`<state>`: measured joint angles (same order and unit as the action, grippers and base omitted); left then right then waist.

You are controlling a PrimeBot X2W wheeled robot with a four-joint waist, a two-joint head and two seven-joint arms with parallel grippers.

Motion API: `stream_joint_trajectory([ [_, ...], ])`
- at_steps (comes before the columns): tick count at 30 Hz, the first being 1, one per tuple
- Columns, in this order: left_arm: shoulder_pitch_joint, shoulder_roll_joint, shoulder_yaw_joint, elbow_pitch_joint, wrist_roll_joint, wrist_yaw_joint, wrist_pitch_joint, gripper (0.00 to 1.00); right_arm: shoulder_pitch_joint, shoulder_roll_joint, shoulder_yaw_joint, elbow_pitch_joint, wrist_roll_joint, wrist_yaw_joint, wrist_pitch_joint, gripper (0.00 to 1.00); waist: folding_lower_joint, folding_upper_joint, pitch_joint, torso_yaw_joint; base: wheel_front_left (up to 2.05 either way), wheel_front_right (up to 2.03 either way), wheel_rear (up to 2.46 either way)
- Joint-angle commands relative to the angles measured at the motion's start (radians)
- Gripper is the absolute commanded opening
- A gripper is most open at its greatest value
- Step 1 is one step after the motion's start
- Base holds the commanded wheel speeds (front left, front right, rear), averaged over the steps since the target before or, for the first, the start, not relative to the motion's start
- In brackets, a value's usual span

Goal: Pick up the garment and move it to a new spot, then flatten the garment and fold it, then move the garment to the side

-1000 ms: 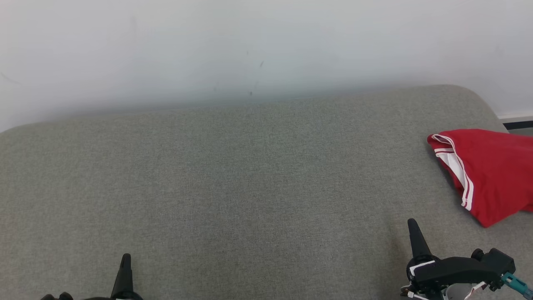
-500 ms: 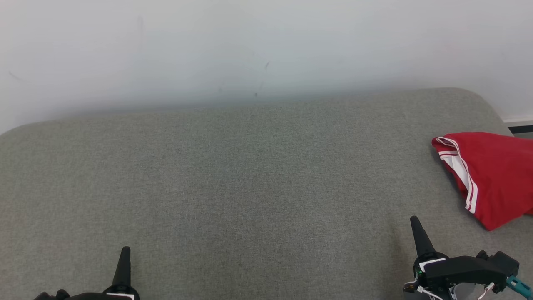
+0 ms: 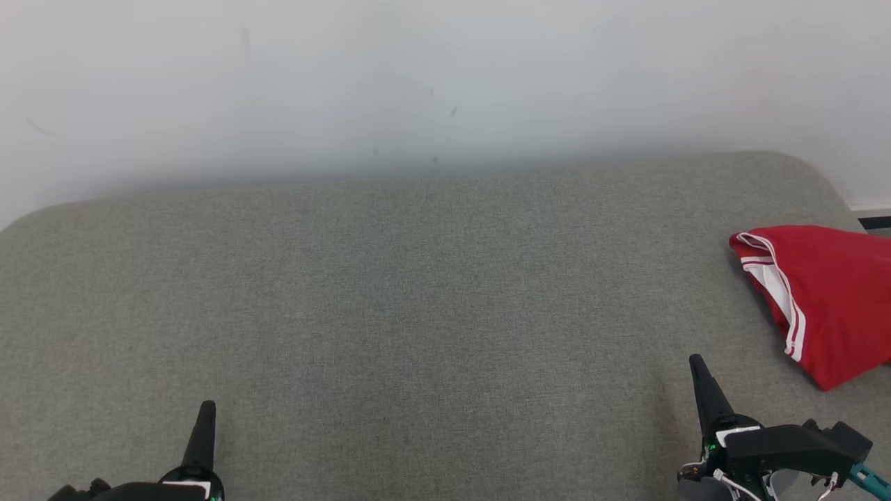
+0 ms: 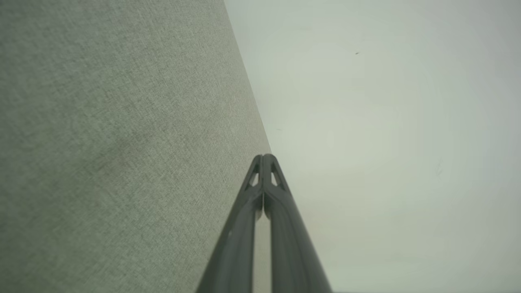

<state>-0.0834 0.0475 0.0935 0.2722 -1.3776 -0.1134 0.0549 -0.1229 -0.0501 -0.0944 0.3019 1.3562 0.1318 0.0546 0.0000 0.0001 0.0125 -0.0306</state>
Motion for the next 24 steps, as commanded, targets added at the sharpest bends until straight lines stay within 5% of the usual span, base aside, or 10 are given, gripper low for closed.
stream_joint_trajectory([
  [1, -0.015, 0.004, 0.004, -0.010, -0.032, -0.004, 0.008, 0.00, 0.005, 0.000, -0.004, -0.014, 0.029, -0.002, 0.009, 0.00, 0.0000, -0.0001, -0.001, 0.002, 0.00, 0.00, 0.00],
  [24, -0.028, 0.004, 0.019, -0.023, -0.192, -0.017, 0.051, 0.00, 0.014, 0.000, -0.017, -0.049, 0.207, -0.002, 0.051, 0.00, 0.0000, -0.0001, -0.008, 0.023, 0.00, 0.00, 0.00],
])
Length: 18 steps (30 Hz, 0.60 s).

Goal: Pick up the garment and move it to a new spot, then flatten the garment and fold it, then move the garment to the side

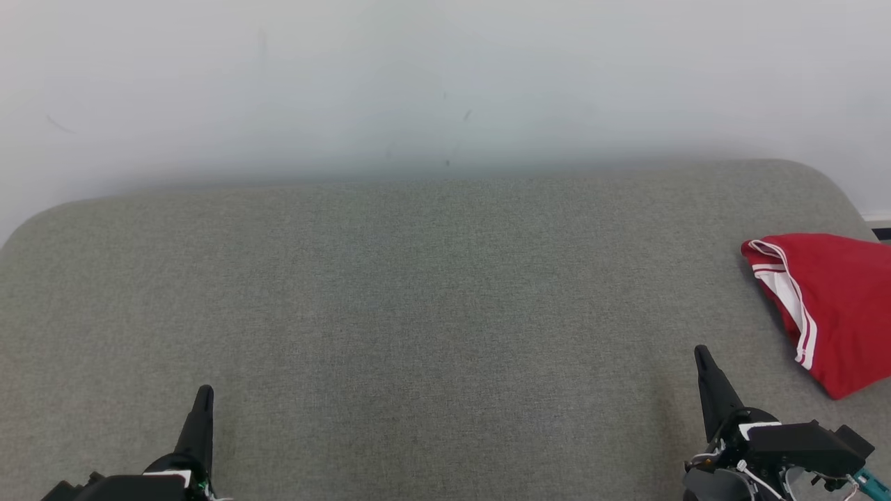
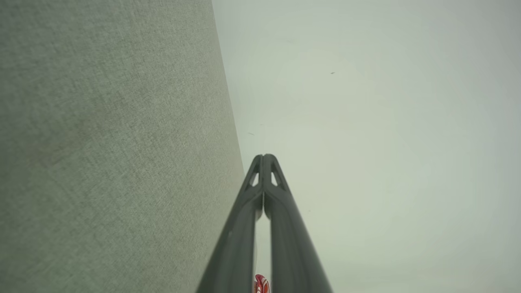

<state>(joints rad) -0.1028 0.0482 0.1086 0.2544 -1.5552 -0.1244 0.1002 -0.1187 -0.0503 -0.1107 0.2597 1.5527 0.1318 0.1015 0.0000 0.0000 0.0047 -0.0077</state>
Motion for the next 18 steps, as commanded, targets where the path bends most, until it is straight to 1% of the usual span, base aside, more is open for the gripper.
stream_joint_trajectory([
  [1, -0.010, 0.003, 0.005, -0.006, -0.021, -0.007, 0.007, 0.00, 0.010, 0.000, -0.002, -0.008, 0.018, -0.002, 0.006, 0.00, 0.0000, 0.0000, -0.001, 0.001, 0.00, 0.00, 0.00],
  [6, -0.015, 0.004, 0.009, -0.009, -0.059, -0.008, 0.018, 0.00, 0.013, 0.000, -0.005, -0.016, 0.064, -0.002, 0.015, 0.00, 0.0000, 0.0000, -0.003, 0.007, 0.00, 0.00, 0.00],
  [18, -0.013, 0.003, 0.008, -0.009, -0.059, -0.008, 0.017, 0.00, 0.013, 0.000, -0.005, -0.016, 0.060, -0.002, 0.016, 0.00, 0.0000, 0.0000, -0.003, 0.008, 0.00, 0.00, 0.00],
])
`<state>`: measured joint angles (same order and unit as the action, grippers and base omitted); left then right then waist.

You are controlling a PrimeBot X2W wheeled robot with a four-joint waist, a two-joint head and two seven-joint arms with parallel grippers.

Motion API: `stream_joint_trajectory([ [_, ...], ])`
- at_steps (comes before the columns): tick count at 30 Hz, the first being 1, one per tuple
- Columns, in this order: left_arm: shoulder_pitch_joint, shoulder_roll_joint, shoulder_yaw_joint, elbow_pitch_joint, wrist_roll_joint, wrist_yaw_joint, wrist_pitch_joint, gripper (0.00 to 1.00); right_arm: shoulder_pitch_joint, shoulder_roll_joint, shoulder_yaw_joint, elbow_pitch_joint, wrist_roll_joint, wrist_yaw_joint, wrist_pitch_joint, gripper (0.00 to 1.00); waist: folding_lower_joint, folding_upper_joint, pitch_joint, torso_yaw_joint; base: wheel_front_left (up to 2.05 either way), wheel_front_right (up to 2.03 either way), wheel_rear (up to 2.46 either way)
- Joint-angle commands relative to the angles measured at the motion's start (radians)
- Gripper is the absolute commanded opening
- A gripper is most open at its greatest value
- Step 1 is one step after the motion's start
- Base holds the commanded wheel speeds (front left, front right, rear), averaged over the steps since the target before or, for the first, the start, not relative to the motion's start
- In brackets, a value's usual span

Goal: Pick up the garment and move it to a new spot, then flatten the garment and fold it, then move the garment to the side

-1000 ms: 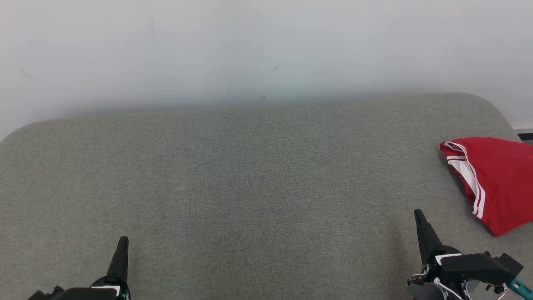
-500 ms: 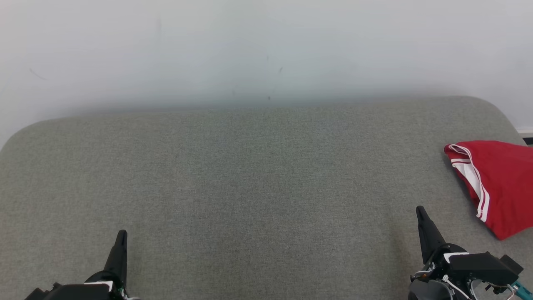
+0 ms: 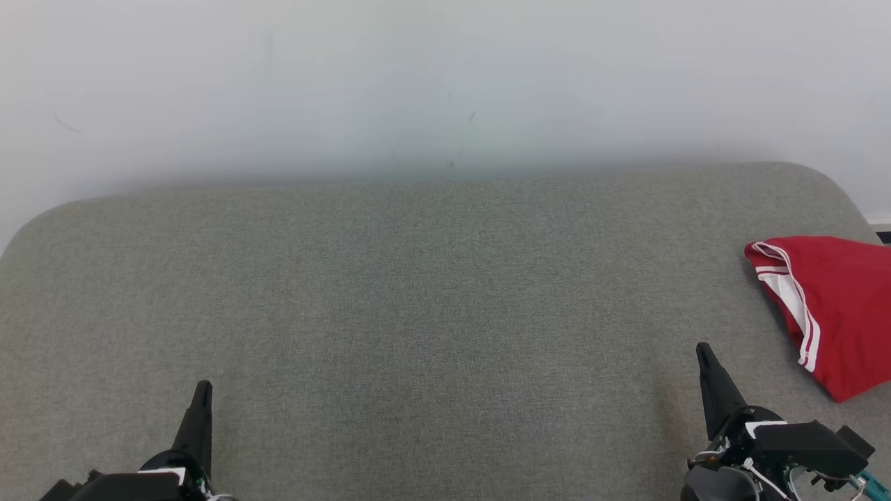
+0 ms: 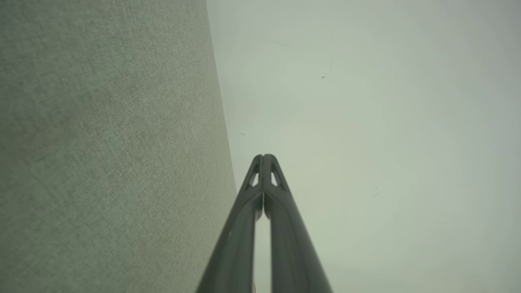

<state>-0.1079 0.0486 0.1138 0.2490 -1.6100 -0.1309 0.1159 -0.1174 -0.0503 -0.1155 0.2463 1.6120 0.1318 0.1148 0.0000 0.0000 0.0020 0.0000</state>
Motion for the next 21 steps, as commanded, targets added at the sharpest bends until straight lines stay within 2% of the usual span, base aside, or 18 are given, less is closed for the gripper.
stream_joint_trajectory([
  [1, -0.008, 0.003, 0.003, -0.003, -0.005, -0.001, 0.001, 0.00, 0.012, 0.000, 0.000, -0.002, 0.001, -0.002, 0.003, 0.00, 0.0000, 0.0000, 0.000, 0.000, 0.00, 0.00, 0.00],
  [21, -0.008, 0.003, 0.003, -0.003, -0.005, -0.001, 0.001, 0.00, 0.012, 0.000, 0.000, -0.002, 0.001, -0.002, 0.003, 0.00, 0.0000, 0.0000, 0.000, 0.000, 0.00, 0.00, 0.00],
])
